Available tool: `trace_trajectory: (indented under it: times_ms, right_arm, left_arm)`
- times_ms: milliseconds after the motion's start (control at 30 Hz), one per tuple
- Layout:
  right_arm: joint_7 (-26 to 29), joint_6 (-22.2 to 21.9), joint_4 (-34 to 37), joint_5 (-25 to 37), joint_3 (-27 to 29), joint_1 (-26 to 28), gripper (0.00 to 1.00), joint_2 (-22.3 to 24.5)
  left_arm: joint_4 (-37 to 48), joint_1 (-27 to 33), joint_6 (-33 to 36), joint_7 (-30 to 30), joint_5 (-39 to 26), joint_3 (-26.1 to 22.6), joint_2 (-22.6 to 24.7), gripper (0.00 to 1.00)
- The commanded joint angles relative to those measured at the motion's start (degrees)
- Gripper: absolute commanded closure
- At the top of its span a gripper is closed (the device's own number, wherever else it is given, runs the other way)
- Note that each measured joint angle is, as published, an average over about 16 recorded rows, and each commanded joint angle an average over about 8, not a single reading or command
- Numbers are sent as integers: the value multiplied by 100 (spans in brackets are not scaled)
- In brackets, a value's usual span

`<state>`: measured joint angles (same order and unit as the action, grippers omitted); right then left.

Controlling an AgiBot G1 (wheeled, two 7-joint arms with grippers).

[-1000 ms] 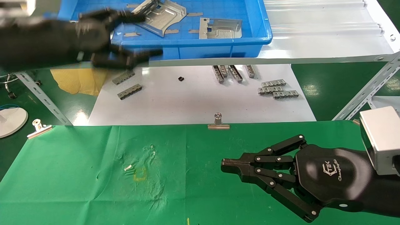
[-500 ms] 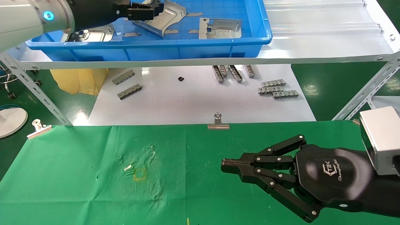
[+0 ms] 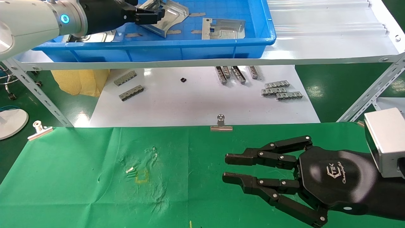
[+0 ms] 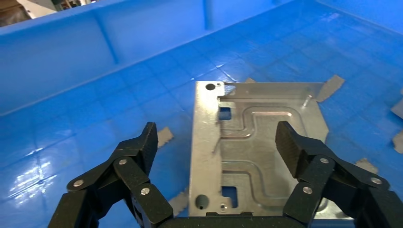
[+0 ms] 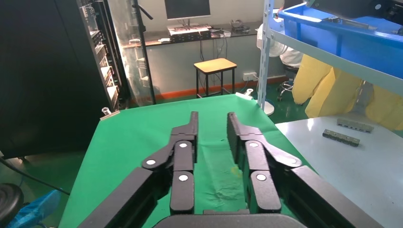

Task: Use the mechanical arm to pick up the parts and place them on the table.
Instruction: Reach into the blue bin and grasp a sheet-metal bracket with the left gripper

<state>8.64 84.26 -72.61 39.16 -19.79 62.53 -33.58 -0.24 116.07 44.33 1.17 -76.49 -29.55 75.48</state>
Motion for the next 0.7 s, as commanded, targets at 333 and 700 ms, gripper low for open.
trace_trajectory:
  times_ms: [333,700]
  right_arm:
    - [0,0,0,-1,-1,0,0,0]
    - [-1,-1,0,-1,-2,0,0,1]
  left_arm:
    - [15,-27,-104,45,2,1,-13,100]
    - [7,-49,-122,41,7,5,-51,100]
